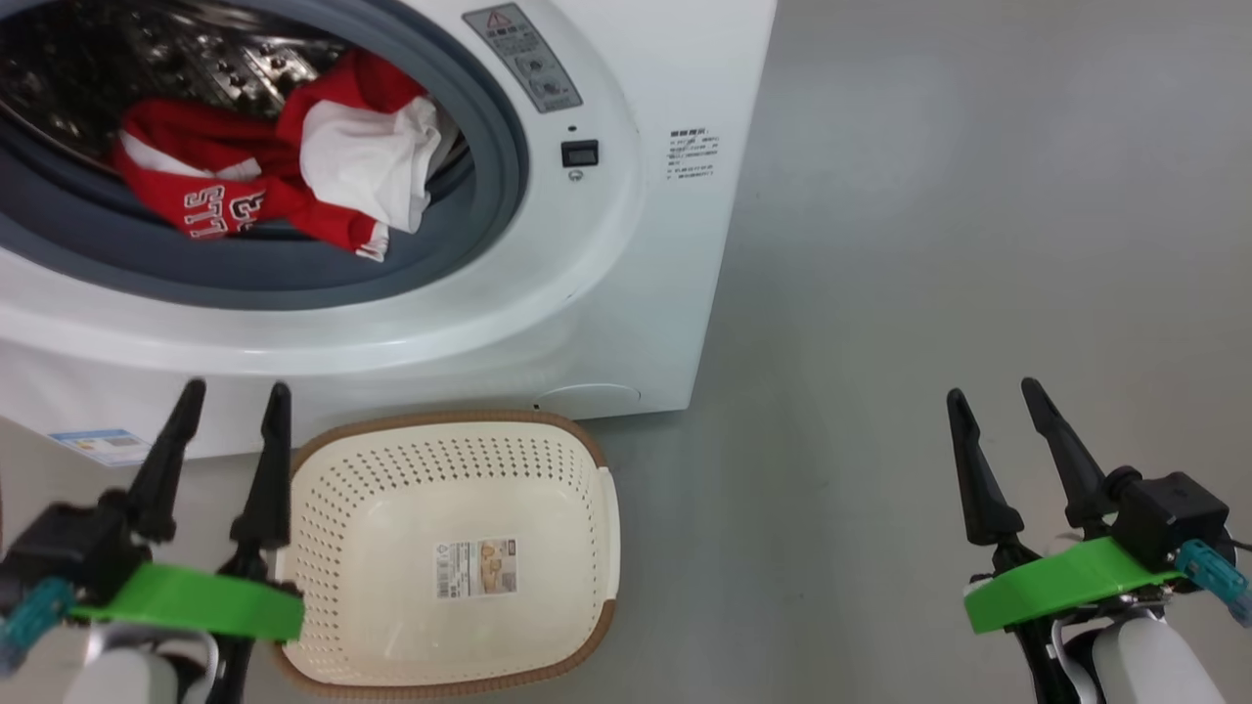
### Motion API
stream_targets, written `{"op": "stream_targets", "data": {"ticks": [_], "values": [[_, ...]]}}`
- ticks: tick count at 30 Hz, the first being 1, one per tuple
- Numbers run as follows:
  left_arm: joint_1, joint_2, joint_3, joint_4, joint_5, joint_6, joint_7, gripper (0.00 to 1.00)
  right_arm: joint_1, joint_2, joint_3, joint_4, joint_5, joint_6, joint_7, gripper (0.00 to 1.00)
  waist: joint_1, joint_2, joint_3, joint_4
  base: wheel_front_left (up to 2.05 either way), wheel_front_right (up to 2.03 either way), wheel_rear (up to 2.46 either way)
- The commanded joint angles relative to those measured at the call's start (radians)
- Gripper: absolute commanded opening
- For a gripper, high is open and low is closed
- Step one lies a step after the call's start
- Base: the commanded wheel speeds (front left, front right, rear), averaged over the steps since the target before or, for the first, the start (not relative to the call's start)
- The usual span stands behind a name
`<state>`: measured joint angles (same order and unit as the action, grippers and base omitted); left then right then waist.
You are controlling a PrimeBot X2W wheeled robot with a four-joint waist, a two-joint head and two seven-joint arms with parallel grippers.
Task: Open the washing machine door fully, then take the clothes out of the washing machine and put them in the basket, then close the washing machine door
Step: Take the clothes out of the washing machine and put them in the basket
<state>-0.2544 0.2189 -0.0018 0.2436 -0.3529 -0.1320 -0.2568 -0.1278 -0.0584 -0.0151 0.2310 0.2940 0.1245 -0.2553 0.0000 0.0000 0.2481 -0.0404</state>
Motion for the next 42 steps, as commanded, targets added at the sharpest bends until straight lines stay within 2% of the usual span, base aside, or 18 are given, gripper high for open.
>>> {"op": "stream_targets", "data": {"ticks": [1,7,17,25,34,42], "values": [[-0.045,0.039,0.025,-0.009,0.005,0.001,-0.005,1.00,-0.025,-0.002,0.028,-0.027,-0.009,0.006,-0.006,1.00,0.0000,0.0000,0.020,-0.007,0.00,0.00,0.00],[-0.217,0.076,-0.053,0.140,-0.025,0.001,-0.005,1.00,-0.052,0.004,0.038,-0.033,-0.008,0.006,-0.006,1.00,0.0000,0.0000,0.078,-0.030,0.00,0.00,0.00],[-0.516,0.158,-0.206,0.437,-0.134,0.001,0.005,1.00,-0.097,0.008,0.054,-0.045,0.027,0.006,-0.006,1.00,0.0000,0.0000,0.185,-0.077,0.00,0.00,0.00],[-0.722,0.189,-0.299,0.628,-0.213,0.001,0.060,1.00,-0.130,0.008,0.073,-0.052,0.056,0.006,-0.006,1.00,0.0000,0.0000,0.245,-0.101,0.00,0.00,0.00],[-0.876,0.226,-0.400,0.765,-0.258,0.001,0.101,1.00,-0.152,0.008,0.111,-0.056,0.080,0.006,-0.006,1.00,0.0000,0.0000,0.281,-0.135,0.00,0.00,0.00],[-0.963,0.272,-0.443,0.830,-0.299,0.001,0.108,1.00,-0.165,0.008,0.134,-0.065,0.099,0.006,-0.006,1.00,0.0000,0.0000,0.322,-0.165,0.00,0.00,0.00]]}}
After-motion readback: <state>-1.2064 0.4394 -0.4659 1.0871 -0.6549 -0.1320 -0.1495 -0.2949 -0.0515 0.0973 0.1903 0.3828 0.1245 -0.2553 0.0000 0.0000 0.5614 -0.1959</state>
